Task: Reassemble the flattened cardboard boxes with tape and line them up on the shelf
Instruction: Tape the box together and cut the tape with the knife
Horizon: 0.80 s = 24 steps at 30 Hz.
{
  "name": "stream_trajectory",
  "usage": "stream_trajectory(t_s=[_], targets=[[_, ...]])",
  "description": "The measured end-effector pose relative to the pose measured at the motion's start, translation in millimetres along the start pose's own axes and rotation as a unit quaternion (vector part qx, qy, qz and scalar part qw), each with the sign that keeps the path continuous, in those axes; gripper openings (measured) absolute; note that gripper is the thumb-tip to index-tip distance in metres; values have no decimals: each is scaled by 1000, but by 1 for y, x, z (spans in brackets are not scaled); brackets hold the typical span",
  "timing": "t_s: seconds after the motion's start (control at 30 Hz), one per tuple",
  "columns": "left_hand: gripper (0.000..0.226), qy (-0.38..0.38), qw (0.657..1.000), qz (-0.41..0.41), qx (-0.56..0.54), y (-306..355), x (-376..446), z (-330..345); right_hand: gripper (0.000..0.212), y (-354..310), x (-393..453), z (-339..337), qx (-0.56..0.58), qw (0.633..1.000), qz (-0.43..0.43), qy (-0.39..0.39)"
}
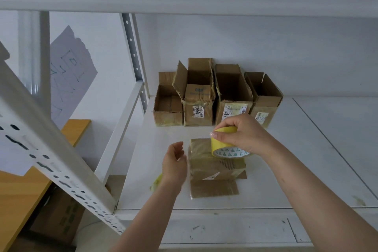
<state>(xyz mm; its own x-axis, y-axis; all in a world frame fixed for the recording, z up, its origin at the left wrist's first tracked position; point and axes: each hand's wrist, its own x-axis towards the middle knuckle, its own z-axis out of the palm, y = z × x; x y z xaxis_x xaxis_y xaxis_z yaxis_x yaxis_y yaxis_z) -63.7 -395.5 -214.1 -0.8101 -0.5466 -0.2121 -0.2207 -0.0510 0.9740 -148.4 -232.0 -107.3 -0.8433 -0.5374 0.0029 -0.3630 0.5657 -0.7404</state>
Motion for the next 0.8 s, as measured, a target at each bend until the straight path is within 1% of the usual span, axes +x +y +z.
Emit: stream_trajectory(t_s=[0.07, 0.1, 0.13, 0.17, 0.2, 0.27, 0.3, 0.33, 0.43, 0.5, 0.53, 0.6, 0.67, 0.73, 0.8], targets=[[33, -8, 995, 97, 29, 10, -1, -10, 23, 0, 1, 0, -7, 1000, 1, -4], [45, -36, 986, 153, 61, 16, -4, -14, 23, 0, 1, 0, -10, 1000, -1, -6], [68, -81, 970, 200, 110, 21, -7, -15, 24, 0, 2, 1, -13, 1000, -5, -7], [92, -128, 947, 239, 171, 26, -9, -14, 25, 0, 3, 1, -14, 1000, -9, -7], [111, -164, 919, 272, 235, 29, -9, -10, 25, -1, 4, 1, -14, 1000, -11, -7], [131, -193, 865, 310, 345, 33, -7, 2, 26, -1, 6, 2, -20, 1000, -10, -10], [137, -196, 849, 307, 384, 33, -4, 9, 27, -1, 8, 2, -24, 1000, -9, -12], [141, -200, 840, 291, 412, 31, 0, 15, 28, -1, 9, 1, -28, 999, -9, -14], [147, -210, 816, 243, 480, 20, 11, 22, 27, 6, 11, -5, -7, 1000, -6, -22], [146, -203, 802, 242, 508, 14, 17, 23, 26, 15, 9, -9, 23, 999, 3, -36], [144, -198, 797, 249, 513, 13, 19, 24, 31, 21, 8, -11, 32, 999, 11, -43], [137, -194, 796, 266, 509, 13, 24, 27, 46, 29, 4, -12, 64, 996, 30, -49], [133, -207, 804, 271, 487, 15, 28, 28, 55, 33, 1, -14, 104, 993, 40, -47], [130, -233, 808, 274, 467, 18, 31, 24, 50, 32, -1, -16, 127, 990, 35, -44], [124, -258, 798, 285, 463, 20, 35, 21, 46, 32, 0, -18, 145, 988, 33, -42]])
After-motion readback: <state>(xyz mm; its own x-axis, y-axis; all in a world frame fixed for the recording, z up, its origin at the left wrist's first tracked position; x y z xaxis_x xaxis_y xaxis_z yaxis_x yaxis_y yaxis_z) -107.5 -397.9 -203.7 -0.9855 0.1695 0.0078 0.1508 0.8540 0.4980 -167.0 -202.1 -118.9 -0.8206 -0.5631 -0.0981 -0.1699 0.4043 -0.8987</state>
